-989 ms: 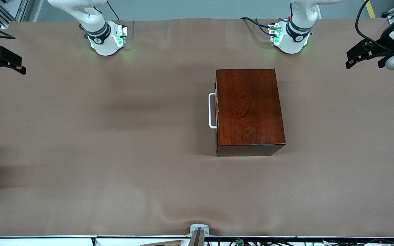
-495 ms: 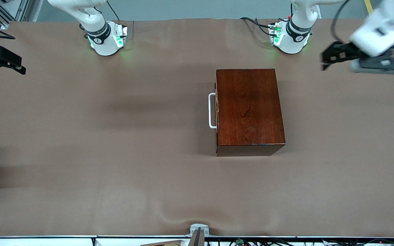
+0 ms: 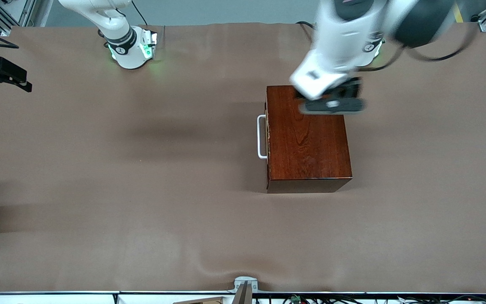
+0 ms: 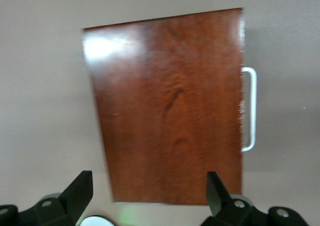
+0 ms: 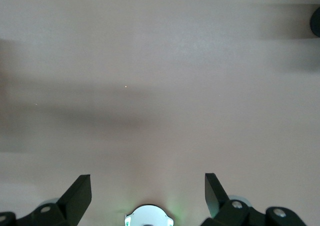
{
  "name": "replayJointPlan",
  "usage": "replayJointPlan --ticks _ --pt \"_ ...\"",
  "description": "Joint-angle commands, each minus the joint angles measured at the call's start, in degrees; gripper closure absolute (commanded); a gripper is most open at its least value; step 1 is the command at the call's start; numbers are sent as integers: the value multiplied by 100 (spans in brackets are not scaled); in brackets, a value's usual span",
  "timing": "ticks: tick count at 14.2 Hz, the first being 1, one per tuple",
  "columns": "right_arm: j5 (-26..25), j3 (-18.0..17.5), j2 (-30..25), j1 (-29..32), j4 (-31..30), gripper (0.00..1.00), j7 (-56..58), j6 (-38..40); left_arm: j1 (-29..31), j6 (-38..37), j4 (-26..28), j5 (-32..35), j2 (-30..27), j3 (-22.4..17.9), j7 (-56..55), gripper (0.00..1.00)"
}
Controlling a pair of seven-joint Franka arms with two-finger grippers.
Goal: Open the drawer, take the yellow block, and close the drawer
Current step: 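Move the left gripper to the white drawer handle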
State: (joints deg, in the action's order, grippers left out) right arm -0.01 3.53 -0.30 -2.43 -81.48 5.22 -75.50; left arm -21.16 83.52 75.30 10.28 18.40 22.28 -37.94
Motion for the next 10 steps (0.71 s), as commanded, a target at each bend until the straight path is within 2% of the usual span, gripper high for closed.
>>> replayJointPlan --ticks 1,3,5,6,8,10 --pt "-17 -10 -58 15 -8 0 -3 -26 -676 163 -858 229 891 -232 -712 0" --pt "-26 -10 -49 58 -8 0 5 -113 -1378 480 -1095 229 1304 -748 -864 0" --pt "-35 -1 -14 68 -8 0 5 -166 -2362 507 -1499 211 1753 -1678 -1049 0" --pt "-35 -1 -14 50 -17 0 5 -158 -2706 568 -1535 194 1911 -2022 -1058 0" --pt "-35 -1 -14 33 -17 0 5 -158 -2998 770 -1536 185 2149 -2219 -1093 0" --pt "-35 -1 -14 6 -17 0 -3 -158 -3025 850 -1536 158 2307 -2202 -1093 0"
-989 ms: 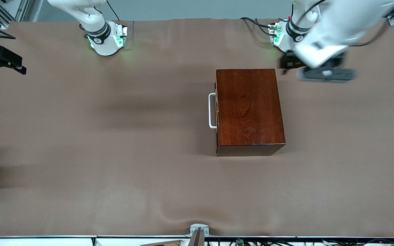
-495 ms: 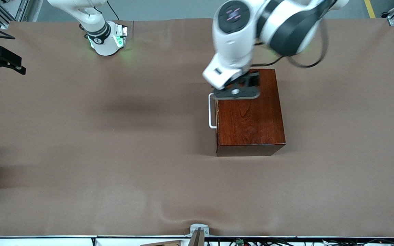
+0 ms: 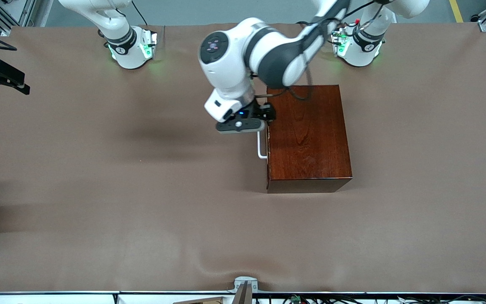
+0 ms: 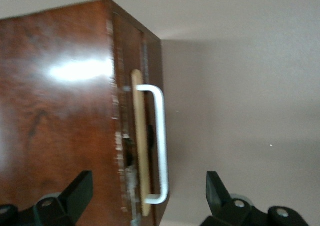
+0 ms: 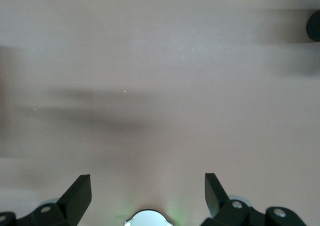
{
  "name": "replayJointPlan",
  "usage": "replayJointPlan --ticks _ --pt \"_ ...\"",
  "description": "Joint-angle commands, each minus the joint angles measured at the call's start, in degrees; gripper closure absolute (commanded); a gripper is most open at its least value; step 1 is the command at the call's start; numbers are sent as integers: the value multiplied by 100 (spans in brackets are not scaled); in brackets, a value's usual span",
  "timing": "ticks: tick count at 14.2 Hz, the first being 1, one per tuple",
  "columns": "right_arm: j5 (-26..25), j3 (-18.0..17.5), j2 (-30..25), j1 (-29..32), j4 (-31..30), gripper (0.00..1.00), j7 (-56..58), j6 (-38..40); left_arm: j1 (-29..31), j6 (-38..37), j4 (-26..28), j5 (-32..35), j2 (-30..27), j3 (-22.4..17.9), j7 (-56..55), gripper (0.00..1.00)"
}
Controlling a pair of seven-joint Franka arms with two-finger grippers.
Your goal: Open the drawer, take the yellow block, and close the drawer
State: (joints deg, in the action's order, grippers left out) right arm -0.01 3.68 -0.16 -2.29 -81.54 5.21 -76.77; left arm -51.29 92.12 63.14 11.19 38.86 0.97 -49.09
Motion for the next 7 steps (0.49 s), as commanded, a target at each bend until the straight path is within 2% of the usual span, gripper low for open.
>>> replayJointPlan --ticks 1,7 --pt "-35 -17 -28 -8 -11 0 -2 -31 -56 59 -320 68 332 -71 22 0" --pt "-35 -17 -28 0 -11 0 -2 -31 -162 95 -267 76 676 -106 31 0"
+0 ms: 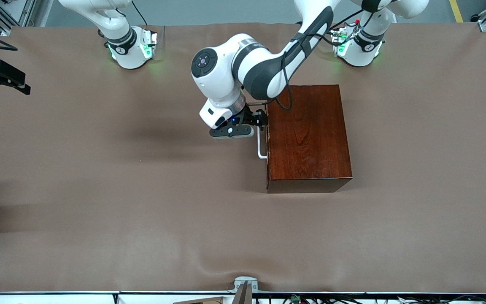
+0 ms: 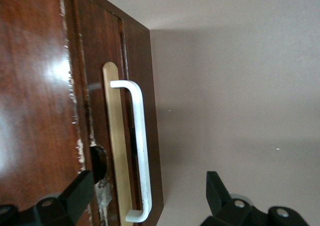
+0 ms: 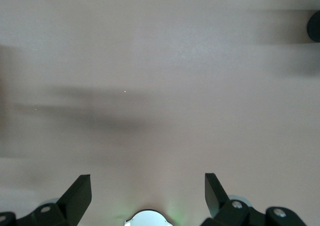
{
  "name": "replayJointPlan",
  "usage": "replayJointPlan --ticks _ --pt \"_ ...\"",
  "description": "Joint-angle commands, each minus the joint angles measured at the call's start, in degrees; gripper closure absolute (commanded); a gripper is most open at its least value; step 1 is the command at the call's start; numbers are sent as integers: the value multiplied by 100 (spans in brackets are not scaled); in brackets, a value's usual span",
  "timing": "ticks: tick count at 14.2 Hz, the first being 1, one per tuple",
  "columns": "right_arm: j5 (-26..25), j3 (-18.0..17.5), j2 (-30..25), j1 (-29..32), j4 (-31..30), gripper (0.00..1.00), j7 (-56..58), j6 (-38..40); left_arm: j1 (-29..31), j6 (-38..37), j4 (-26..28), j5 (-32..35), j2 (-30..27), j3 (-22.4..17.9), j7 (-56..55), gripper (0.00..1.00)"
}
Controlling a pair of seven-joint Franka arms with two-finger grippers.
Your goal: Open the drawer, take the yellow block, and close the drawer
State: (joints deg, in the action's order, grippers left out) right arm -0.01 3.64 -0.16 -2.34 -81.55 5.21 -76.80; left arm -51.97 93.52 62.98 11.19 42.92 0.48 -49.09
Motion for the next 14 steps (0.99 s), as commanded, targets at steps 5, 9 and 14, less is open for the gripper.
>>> replayJointPlan --ticks 5,9,14 --pt "-43 -12 -28 -3 -10 0 -2 -28 -94 -35 -234 76 506 -65 31 0" --pt "-35 -12 -28 15 -10 0 -2 -37 -103 140 -242 76 682 -74 23 0" --pt "-35 -12 -28 6 -1 0 -2 -28 -94 526 -242 68 744 -48 -345 0"
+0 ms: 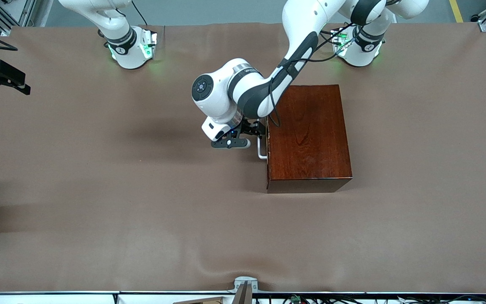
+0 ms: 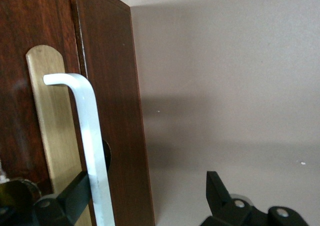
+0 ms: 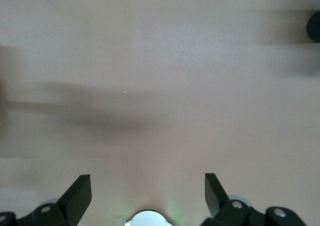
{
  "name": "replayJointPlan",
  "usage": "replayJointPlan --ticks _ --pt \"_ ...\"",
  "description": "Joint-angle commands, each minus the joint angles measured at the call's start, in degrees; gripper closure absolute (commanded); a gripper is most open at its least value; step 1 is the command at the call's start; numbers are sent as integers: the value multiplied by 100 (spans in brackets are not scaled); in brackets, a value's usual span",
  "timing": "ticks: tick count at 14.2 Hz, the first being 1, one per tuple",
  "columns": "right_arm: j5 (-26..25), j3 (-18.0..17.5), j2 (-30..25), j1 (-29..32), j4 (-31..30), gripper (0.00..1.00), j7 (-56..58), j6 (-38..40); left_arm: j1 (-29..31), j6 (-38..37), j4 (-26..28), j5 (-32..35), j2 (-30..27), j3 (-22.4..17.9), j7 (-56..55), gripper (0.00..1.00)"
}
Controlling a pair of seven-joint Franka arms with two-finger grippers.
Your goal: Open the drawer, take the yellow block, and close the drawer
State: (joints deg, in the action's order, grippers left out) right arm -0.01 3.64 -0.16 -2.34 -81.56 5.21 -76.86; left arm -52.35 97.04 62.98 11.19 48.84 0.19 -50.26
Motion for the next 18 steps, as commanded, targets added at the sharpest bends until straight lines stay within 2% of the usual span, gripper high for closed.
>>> replayJointPlan --ticks 1,7,18 --pt "-35 -12 -28 -3 0 0 -2 -22 -56 236 -242 67 170 -10 -317 0" --pt "-35 -12 -28 -12 0 0 -2 -22 -65 895 -260 -240 249 7 -757 0" --pt "-26 -12 -28 41 0 0 -2 -22 -197 2002 -286 -398 407 51 -1653 0"
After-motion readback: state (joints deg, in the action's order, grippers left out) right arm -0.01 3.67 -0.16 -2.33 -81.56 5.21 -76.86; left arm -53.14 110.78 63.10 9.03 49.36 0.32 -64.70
